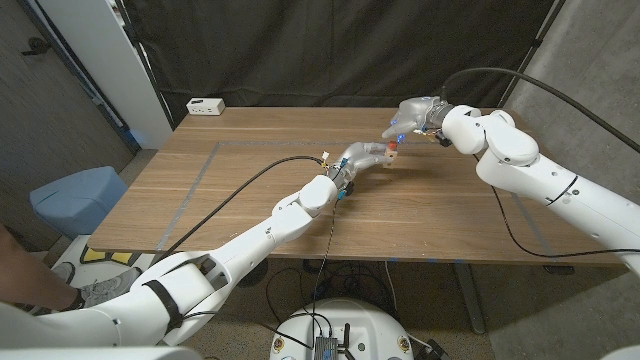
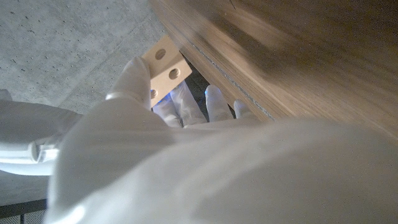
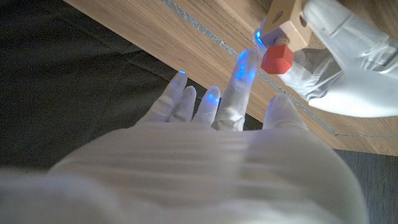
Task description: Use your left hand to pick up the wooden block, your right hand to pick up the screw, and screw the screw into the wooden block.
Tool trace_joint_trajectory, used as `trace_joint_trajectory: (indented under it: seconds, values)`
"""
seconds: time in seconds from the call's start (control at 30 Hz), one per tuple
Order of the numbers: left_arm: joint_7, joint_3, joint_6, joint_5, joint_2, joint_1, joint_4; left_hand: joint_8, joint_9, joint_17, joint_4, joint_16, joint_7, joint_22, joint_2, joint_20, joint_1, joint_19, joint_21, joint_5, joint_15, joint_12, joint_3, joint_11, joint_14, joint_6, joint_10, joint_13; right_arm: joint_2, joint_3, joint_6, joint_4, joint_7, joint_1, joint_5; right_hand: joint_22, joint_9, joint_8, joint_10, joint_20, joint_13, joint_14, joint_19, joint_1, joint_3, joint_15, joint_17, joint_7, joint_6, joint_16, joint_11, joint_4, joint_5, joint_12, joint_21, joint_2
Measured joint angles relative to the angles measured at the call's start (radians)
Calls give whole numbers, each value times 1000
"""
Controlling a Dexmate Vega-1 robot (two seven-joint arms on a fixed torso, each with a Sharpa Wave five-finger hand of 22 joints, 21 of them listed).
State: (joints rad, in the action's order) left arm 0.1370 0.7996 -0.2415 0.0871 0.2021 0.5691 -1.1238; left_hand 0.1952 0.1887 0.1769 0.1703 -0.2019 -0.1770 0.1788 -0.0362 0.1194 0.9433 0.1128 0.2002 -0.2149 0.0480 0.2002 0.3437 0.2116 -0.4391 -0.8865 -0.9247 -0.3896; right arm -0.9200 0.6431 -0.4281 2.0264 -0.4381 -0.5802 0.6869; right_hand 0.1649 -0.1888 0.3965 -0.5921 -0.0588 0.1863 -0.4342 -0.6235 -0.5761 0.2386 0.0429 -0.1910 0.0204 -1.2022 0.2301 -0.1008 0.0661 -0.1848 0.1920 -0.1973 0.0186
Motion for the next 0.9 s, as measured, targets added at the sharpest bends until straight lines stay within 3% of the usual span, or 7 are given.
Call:
trace_joint_trajectory:
  seconds: [0.23, 0.5, 0.9]
  values:
    - [0, 0, 0, -1, 0, 0, 0, 0, -1, 0, 0, 0, 0, 0, 0, 0, 0, 0, 0, 0, 0, 0, 0, 0, 0, 0, 0, 0, -10, -10, -1, 13, -4, -4, -2, 0, -8, -55, 43, 22, 2, 14, 22, 13, -9, 2, 0, 0, 117, -17, 42, 9, 0, -11, 9, 13]
    - [0, 1, -1, -2, -1, 0, 1, 0, -1, 0, 0, 0, 0, 0, 0, 0, 0, 0, 0, 2, 0, 0, 0, 0, 0, 0, 0, 0, -25, -21, -1, 24, -27, -4, -16, 0, -14, -104, 98, 42, 2, 49, 42, 14, -13, 2, 0, -3, 226, -31, 54, 13, 0, -11, 13, 14]
    - [1, 1, -3, -2, -2, -2, 7, 0, 0, 0, 0, 0, 0, 0, 0, 0, 0, 0, 0, 0, 0, 0, 0, 0, 0, 0, 0, 0, -42, -37, 27, 28, -58, 4, -60, 0, -23, -157, 197, 71, 7, 113, 90, -1, 4, -2, 5, 9, 358, -45, 77, 54, 0, -19, 13, 21]
